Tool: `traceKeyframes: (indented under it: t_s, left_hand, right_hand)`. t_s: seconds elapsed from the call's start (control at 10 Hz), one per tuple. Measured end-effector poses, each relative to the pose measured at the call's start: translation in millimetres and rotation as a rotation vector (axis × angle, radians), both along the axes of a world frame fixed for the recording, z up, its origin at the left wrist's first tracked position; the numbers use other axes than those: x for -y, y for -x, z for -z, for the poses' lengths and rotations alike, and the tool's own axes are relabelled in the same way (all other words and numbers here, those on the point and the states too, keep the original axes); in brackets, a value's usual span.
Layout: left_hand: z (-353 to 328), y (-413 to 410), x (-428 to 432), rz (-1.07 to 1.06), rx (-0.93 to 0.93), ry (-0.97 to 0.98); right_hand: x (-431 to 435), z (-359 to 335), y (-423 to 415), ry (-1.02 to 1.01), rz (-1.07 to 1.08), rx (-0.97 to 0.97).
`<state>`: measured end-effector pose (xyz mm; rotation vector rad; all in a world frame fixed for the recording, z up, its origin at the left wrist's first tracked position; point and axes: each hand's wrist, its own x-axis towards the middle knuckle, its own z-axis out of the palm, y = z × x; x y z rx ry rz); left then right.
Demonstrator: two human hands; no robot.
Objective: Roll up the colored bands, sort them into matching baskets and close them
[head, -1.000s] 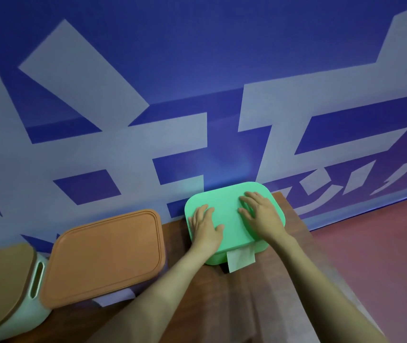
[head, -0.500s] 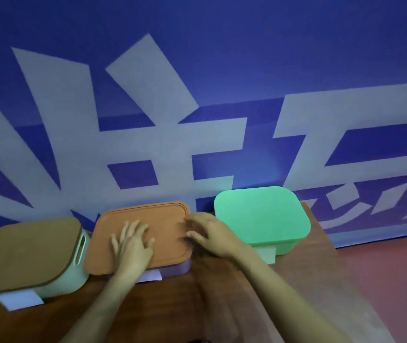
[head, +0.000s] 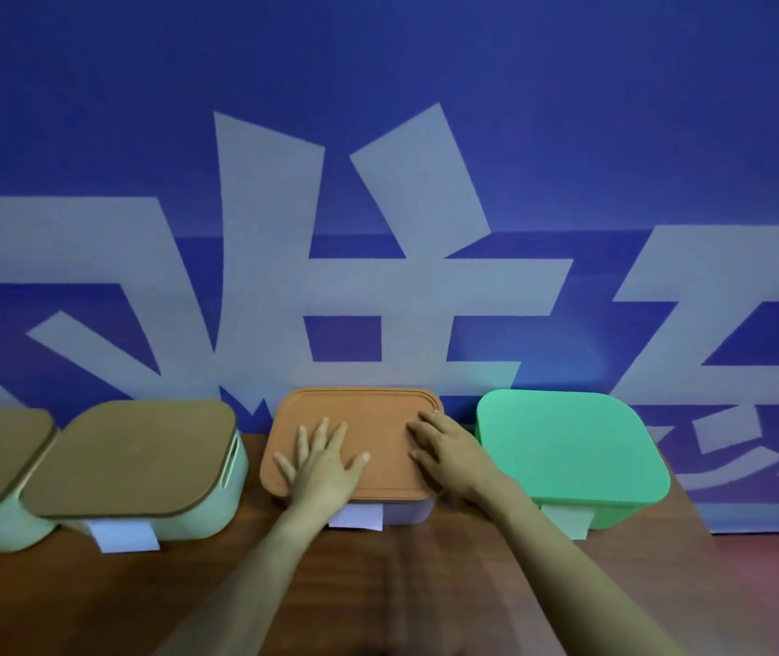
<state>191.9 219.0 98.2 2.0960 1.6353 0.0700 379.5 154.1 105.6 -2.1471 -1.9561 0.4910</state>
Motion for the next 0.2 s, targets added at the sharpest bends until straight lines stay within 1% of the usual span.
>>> traceKeyframes:
  t_s: [0.1,0.2]
  left_hand:
    - [-4,16,-2,-0.016,0.193,-0.031]
    - [-11,41,1,-0.034,0.407,-0.063]
  right_hand:
    - [-3,-6,5,-0.065,-0.003,-0.008]
    - [-6,-14,22,-0.087,0.034,-0.045]
